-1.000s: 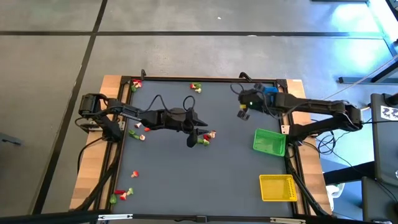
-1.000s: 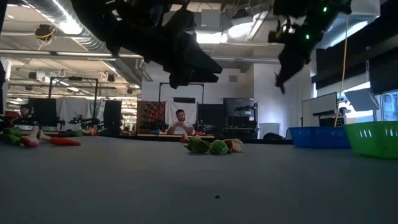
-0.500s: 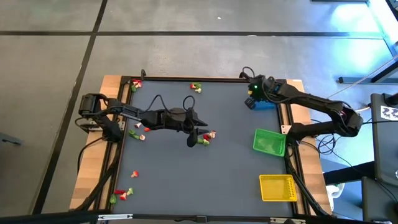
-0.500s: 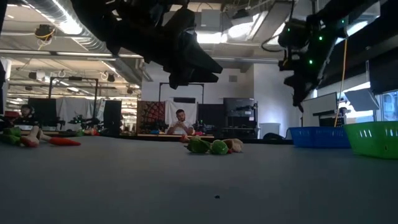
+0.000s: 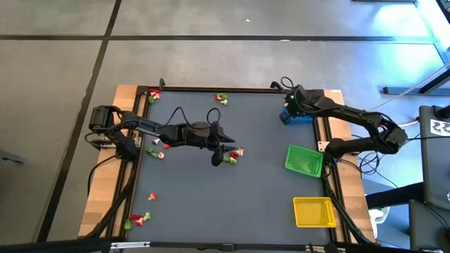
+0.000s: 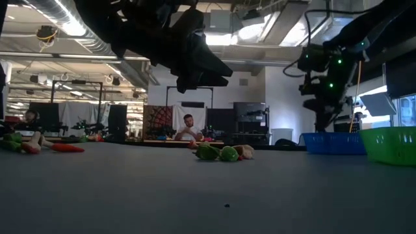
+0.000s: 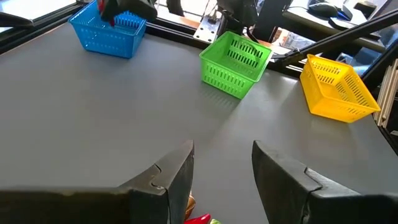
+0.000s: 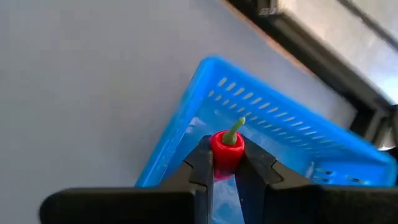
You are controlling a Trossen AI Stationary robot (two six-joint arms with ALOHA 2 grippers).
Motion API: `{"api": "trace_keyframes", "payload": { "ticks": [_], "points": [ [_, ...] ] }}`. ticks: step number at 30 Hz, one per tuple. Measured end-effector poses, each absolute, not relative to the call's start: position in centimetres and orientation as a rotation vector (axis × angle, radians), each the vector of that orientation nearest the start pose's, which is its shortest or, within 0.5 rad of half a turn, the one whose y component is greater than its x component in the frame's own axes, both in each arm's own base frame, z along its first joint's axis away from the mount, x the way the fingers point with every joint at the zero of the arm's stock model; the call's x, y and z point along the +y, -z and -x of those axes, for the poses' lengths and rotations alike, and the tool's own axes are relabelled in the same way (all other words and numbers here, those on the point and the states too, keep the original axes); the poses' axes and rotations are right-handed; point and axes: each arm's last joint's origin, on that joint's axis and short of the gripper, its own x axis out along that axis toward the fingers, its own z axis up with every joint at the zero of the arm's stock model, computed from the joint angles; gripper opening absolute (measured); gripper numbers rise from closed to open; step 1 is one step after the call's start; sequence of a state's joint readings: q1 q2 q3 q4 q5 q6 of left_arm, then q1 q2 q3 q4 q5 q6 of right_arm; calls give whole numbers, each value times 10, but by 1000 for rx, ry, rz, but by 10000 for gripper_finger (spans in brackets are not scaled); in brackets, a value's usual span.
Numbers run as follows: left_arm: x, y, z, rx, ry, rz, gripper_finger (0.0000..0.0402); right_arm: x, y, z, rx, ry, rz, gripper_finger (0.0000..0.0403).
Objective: Sort produce into baskets
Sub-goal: Put the red chili pepper into the blue basket, then put the brown mushroom into the green basket
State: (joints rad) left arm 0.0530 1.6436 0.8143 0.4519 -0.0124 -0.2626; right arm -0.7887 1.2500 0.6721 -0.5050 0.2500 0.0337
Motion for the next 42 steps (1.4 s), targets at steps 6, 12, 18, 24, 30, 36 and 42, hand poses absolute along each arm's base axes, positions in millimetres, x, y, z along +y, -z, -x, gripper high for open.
{"api": "trace_keyframes", "payload": {
  "ticks": [6, 12, 18, 24, 30, 36, 42],
  "points": [
    [18, -191, -338, 367, -113, 264, 157, -164, -173, -152, 1121, 949, -341, 44],
    [18, -191, -338, 367, -112, 261, 157, -166, -169, -154, 1132, 946, -343, 70],
    [18, -191, -338, 367, -113, 261, 157, -167, -169, -154, 1132, 946, -332, 120],
    [18, -191, -338, 367, -113, 264, 157, -167, -180, -155, 1127, 932, -331, 135],
    [18, -191, -338, 367, -113, 264, 157, -165, -212, -162, 964, 761, -405, 131],
    [18, -191, -338, 368, -113, 261, 157, -148, -234, -180, 748, 524, -381, 131],
    [18, -191, -338, 368, -112, 260, 157, -120, -242, -208, 656, 342, -290, 131]
  ]
}}
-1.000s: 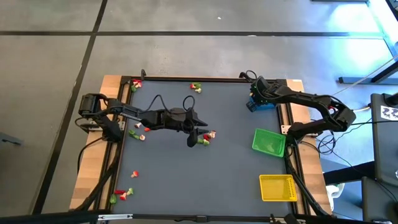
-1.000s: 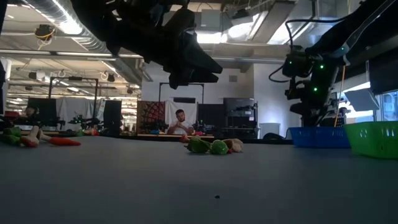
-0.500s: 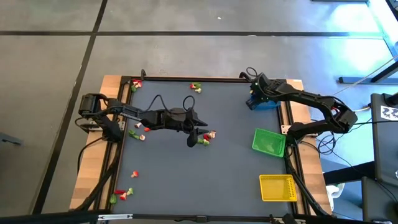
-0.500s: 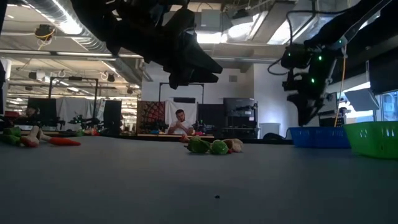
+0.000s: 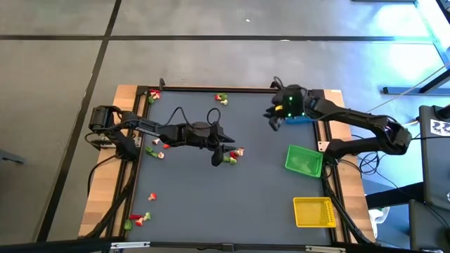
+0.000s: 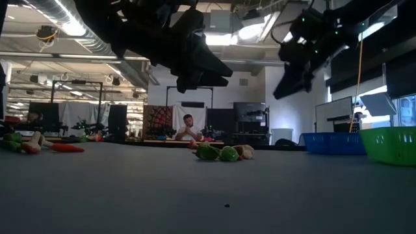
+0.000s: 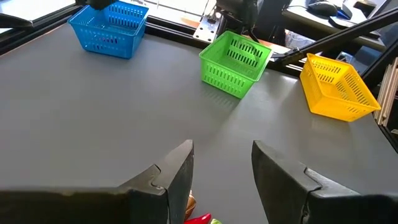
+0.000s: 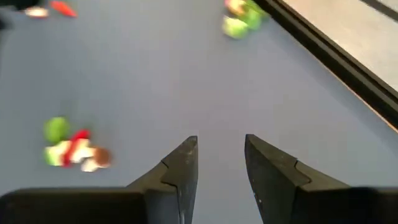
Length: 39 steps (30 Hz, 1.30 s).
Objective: Sort produce into baskets
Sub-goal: Put the brown mushroom into the green basket
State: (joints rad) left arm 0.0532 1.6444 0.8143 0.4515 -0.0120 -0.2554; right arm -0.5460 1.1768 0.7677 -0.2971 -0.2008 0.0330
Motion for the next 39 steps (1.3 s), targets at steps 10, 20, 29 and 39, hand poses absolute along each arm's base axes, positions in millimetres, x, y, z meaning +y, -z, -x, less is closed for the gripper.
{"api": "trace_keyframes", "payload": {
  "ticks": [10, 20, 29, 39],
  "points": [
    [18, -191, -338, 368, -112, 259, 157, -73, -242, -238, 637, 120, -187, 131],
    [18, -191, -338, 369, -108, 239, 157, -45, -214, -273, 668, 18, -133, 131],
    [18, -191, -338, 370, -109, 239, 157, -36, -174, -296, 751, -21, -130, 131],
    [18, -190, -338, 374, -109, 240, 157, -38, -135, -307, 850, -18, -146, 131]
  ]
}}
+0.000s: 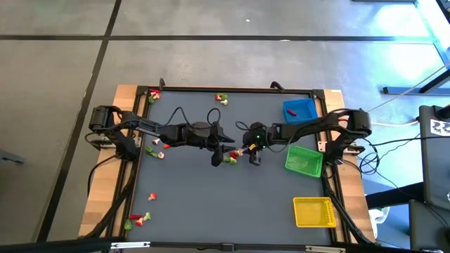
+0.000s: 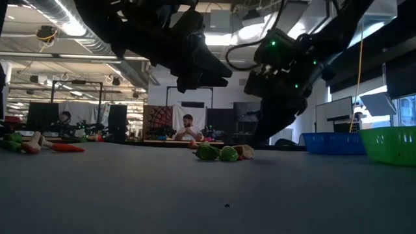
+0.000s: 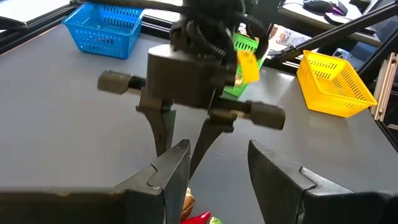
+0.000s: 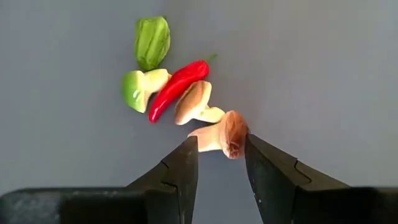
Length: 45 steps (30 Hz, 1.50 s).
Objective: Sort produce into baskets
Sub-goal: Put the brown mushroom into the green basket
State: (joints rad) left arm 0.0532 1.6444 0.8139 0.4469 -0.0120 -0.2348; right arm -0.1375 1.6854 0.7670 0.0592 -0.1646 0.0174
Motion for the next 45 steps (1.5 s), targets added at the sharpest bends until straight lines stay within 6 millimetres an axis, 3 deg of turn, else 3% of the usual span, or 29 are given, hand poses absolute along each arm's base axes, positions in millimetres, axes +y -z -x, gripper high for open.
{"api": "trace_keyframes", "payload": {
  "ticks": [11, 23, 29, 38, 45],
  "points": [
    [18, -190, -338, 375, -109, 240, 157, -40, -123, -312, 849, 11, -108, 128],
    [18, -190, -338, 375, -109, 240, 157, -40, -123, -313, 842, 10, -105, 30],
    [18, -190, -338, 377, -110, 240, 157, -40, -126, -311, 848, 11, -105, 21],
    [18, -189, -337, 392, -112, 240, 157, -38, -166, -292, 832, 49, -75, 23],
    [18, -189, -337, 393, -112, 239, 157, -33, -204, -257, 878, 51, -87, 23]
  ]
}}
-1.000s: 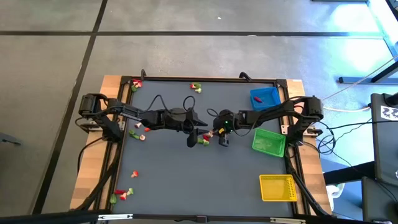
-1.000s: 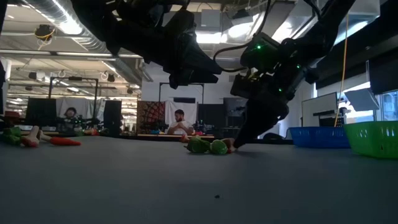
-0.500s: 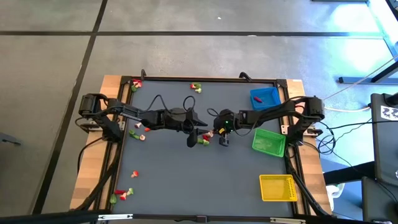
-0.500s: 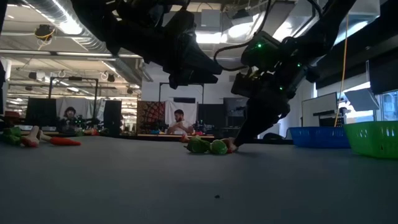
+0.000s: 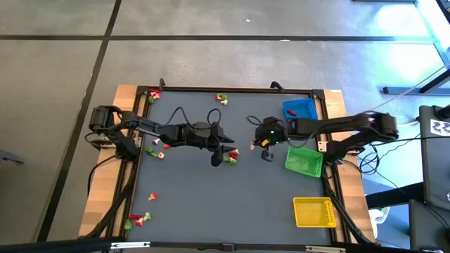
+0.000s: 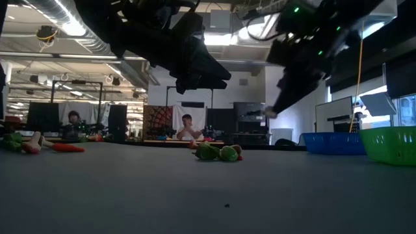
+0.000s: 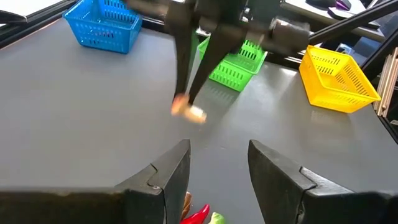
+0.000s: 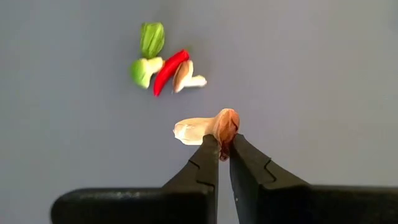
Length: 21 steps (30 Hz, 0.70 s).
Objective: Sort produce into baskets
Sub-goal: Put the brown mushroom into the green basket
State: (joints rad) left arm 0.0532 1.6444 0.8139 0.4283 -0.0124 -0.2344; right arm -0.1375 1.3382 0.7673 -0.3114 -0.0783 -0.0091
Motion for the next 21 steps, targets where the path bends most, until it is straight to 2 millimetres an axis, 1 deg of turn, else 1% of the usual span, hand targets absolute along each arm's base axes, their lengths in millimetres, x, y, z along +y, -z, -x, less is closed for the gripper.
{"api": "trace_keyframes", "payload": {
  "ticks": [4, 10, 15, 21],
  "points": [
    [18, -189, -337, 392, -116, 240, 157, -30, -221, -236, 897, 76, -120, 24],
    [18, -189, -337, 392, -116, 240, 157, -26, -239, -202, 947, 127, -185, 24],
    [18, -189, -337, 392, -116, 240, 157, -22, -248, -172, 1007, 168, -259, 24],
    [18, -189, -337, 392, -116, 240, 157, -18, -252, -141, 1109, 246, -377, 24]
  ]
}}
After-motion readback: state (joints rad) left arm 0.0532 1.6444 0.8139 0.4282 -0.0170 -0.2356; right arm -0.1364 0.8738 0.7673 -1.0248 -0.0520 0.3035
